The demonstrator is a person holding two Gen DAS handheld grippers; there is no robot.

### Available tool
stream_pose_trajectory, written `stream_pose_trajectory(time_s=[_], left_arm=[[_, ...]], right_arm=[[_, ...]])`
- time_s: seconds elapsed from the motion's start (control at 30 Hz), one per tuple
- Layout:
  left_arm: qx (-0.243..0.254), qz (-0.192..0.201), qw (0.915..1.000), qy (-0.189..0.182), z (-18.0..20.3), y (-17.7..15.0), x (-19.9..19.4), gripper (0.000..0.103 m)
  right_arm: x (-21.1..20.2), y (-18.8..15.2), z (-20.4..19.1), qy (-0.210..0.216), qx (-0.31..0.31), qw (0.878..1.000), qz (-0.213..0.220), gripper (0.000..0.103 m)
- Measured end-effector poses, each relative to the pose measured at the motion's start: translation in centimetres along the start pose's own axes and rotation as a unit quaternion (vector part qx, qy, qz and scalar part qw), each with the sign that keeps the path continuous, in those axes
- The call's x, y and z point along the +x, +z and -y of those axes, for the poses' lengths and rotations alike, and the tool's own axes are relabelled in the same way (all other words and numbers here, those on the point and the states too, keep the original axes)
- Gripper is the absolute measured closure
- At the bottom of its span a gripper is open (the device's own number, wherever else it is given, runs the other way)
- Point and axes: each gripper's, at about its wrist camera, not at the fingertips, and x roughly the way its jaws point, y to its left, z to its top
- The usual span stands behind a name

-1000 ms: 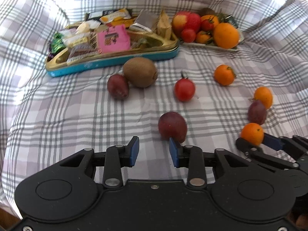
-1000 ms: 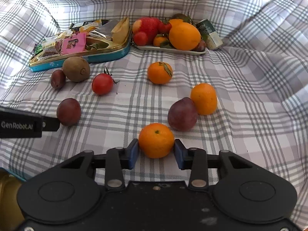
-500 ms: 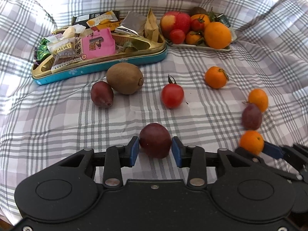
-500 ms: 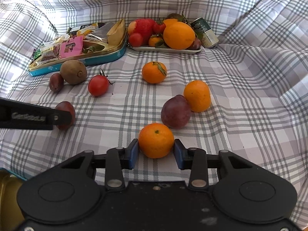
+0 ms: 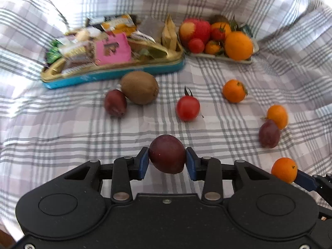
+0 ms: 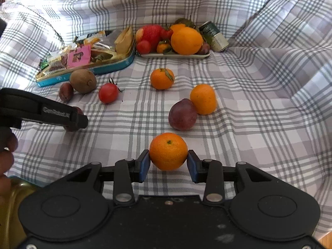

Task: Organize fruits
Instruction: 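Grasp the dark red plum with the left tool while the right tool grasps a mandarin, then carry the plum and mandarin over the gold tray with both tools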

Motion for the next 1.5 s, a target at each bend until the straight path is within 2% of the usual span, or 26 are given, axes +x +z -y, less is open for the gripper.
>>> stream_pose_trajectory(time_s=[0.2,0.37,0.63,0.77,0.93,1.03,1.3,1.5], left_arm=[[0.001,0.045,0.9988,0.018,-0.6,-1.2,-5.8,0.055],[0.005,0.07,0.997,0.034,-0.9,-3.6,-10.4,0.055],[0.005,0.079,0.9962,0.038,-0.2,-8.7,-14.7,0.055],[-0.011,0.06,0.9977,0.03,0.1,-10.8,-15.0,0.055],[-0.021,0.032,0.9974,0.062,0.2,-13.2,-14.6,0.056],[-0.034,0.018,0.9972,0.064,-0.2,-14.4,-14.3,0.056],[-0.056,-0.017,0.9956,0.072,-0.7,-16.4,-12.6,0.056],[-0.075,-0.028,0.9939,0.076,-0.9,-16.8,-12.2,0.056]], right_arm=[[-3.6,-0.6,0.6,0.014,0.015,0.999,0.024,0.064],[-7.4,-1.7,1.2,0.032,0.026,0.998,0.047,0.063],[-12.4,-5.0,1.6,0.07,0.025,0.996,0.055,0.063],[-14.2,-6.5,2.0,0.094,0.027,0.994,0.051,0.063],[-16.6,-8.0,1.1,0.101,-0.005,0.992,0.069,0.063],[-17.2,-8.3,0.2,0.109,-0.027,0.991,0.069,0.063],[-15.9,-9.5,-1.8,0.127,-0.053,0.99,0.023,0.063],[-15.1,-9.6,-1.6,0.115,-0.051,0.992,-0.003,0.063]])
